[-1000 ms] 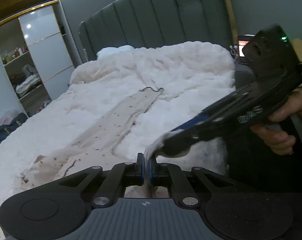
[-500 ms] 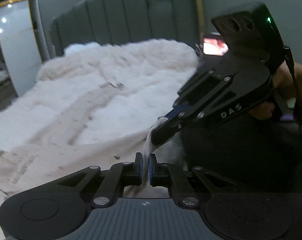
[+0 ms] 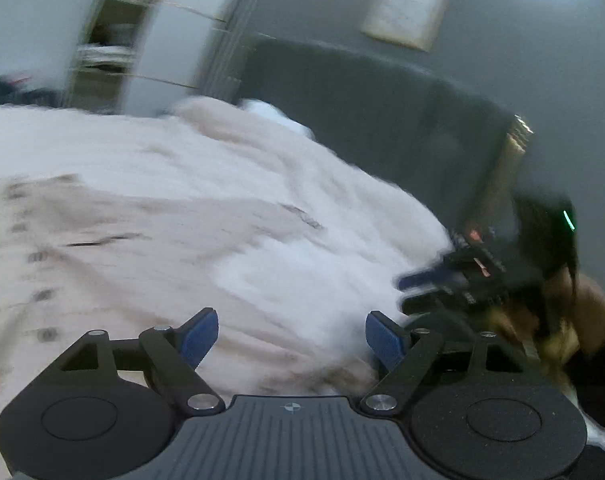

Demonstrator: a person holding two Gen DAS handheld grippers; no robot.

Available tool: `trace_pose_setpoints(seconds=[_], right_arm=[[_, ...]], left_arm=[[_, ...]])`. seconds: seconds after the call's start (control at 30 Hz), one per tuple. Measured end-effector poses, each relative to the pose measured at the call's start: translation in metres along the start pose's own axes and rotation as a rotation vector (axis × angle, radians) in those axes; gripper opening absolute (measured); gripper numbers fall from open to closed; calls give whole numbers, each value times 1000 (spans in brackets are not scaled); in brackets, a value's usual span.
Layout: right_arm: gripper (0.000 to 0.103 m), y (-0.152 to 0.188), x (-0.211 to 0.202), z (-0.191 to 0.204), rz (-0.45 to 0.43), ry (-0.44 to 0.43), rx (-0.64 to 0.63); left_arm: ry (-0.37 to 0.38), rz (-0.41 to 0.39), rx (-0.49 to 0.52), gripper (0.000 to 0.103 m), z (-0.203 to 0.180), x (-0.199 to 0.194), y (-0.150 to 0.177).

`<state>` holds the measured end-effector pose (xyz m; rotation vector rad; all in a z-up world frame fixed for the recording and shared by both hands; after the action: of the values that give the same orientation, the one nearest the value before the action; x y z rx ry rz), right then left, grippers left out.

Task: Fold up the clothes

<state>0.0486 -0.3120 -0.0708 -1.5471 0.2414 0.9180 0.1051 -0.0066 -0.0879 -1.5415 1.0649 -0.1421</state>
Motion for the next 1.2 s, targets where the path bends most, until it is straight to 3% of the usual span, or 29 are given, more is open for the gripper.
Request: trace_pose_setpoints(seconds=[0.1, 0.13, 0.27, 0.37, 0.47, 0.57, 0.6, 0.67, 0.7, 0.93, 0.97, 1.03, 1.07, 1.13, 1.2], right_arm=[[46, -12, 44, 49, 59, -83, -224], [46, -10, 61, 63, 83, -101, -294], [47, 12, 118, 114, 188, -183, -552], [47, 26, 149, 141, 200, -172, -720], [47, 29, 175, 154, 198, -161, -799], [47, 35, 197, 161, 255, -180, -869], [42, 35, 200, 161, 274, -174, -887], [21, 32, 200, 160, 288, -185, -868], [2, 27, 200, 160, 285, -203, -836], [4, -1, 171, 176, 274, -350, -720], [8, -3, 169, 179, 278, -360, -712], [29, 4, 177, 180, 348, -374, -742], [31, 11, 184, 181, 402, -382, -771], [32, 6, 180, 178, 431, -406, -801], [40, -31, 166, 158, 369, -461, -709]], left_arm=[[-128, -30, -13, 76, 36, -14, -4], [-139, -44, -48, 76, 46, -20, -5], [-152, -82, -160, 76, 84, -39, -7], [-175, -94, -161, 76, 99, -46, -9], [-174, -101, -173, 76, 110, -50, -9], [-167, -104, -156, 76, 115, -45, -11], [-162, -107, -150, 76, 116, -44, -13], [-149, -115, -136, 76, 118, -40, -19], [-136, -129, -128, 76, 120, -38, -26], [-77, -185, -81, 80, 131, -17, -88], [-90, -197, -59, 83, 132, -10, -95], [-99, -199, -56, 85, 142, 9, -101], [-100, -195, -65, 85, 148, 20, -102], [-100, -180, -107, 85, 166, 42, -95], [-106, -136, -175, 84, 188, 65, -79]])
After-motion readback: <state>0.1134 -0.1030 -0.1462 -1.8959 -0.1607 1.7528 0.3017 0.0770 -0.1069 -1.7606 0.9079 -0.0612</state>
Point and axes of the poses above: each gripper's, at about its wrist camera, not at the fingertips, and x roughly the way its jaws point, z to its left, y to its underside, the point moved 5 cm from there along x, roughly the way its jaws point, and after that the axes turned 8 degrees about -y, right-handed, at the moved point
